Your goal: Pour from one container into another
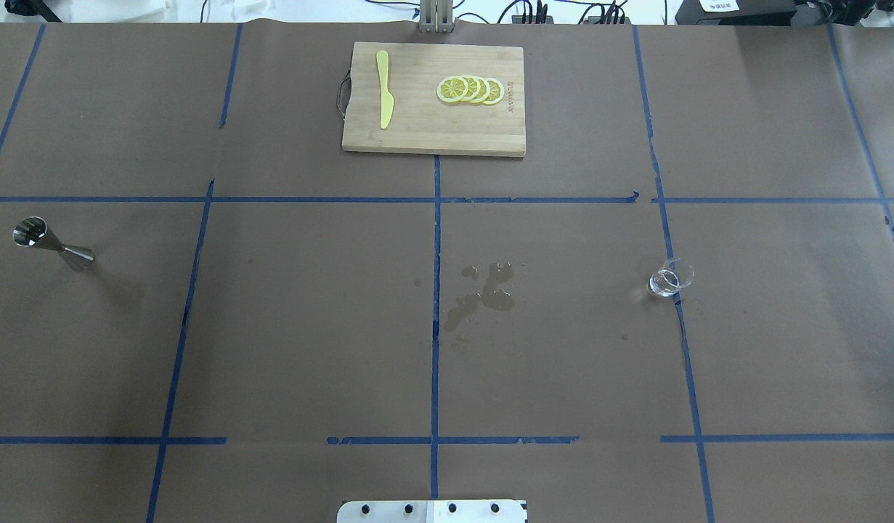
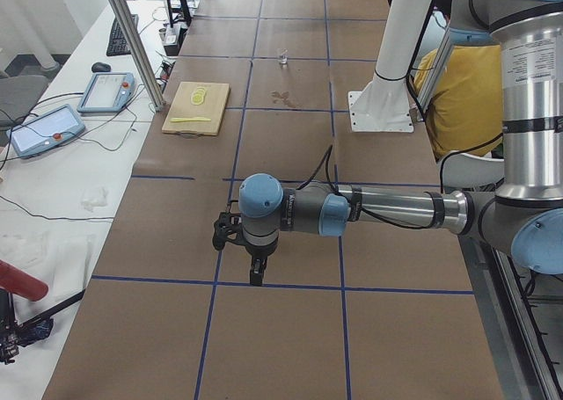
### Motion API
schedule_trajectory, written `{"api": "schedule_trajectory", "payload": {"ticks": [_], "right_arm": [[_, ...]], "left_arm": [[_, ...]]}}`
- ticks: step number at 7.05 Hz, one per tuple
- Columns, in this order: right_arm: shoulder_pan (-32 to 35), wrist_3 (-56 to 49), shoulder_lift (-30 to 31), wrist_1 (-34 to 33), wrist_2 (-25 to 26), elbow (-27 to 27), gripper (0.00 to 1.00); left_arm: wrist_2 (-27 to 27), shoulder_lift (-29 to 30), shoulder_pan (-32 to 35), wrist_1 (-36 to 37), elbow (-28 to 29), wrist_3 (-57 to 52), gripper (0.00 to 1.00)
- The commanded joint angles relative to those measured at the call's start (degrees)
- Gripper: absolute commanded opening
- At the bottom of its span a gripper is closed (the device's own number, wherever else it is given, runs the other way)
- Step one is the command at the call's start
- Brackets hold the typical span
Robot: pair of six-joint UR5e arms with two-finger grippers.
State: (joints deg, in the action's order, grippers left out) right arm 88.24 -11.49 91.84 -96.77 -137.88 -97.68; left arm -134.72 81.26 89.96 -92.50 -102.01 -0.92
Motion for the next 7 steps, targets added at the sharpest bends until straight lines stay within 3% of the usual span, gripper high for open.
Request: {"api": "schedule_trajectory", "payload": {"ticks": [1,7], "right_arm": [[-0.1,0.0,0.0,0.0,-0.1,1.8,1.00],[-0.1,-0.2,0.2,0.2,-0.1,1.7,1.00]], "left_arm": [[0.0,-1.7,0.1,0.1,-0.6,0.0,1.00],[0.0,-1.8,-0.1,0.3,-1.3,0.7,1.00]]}}
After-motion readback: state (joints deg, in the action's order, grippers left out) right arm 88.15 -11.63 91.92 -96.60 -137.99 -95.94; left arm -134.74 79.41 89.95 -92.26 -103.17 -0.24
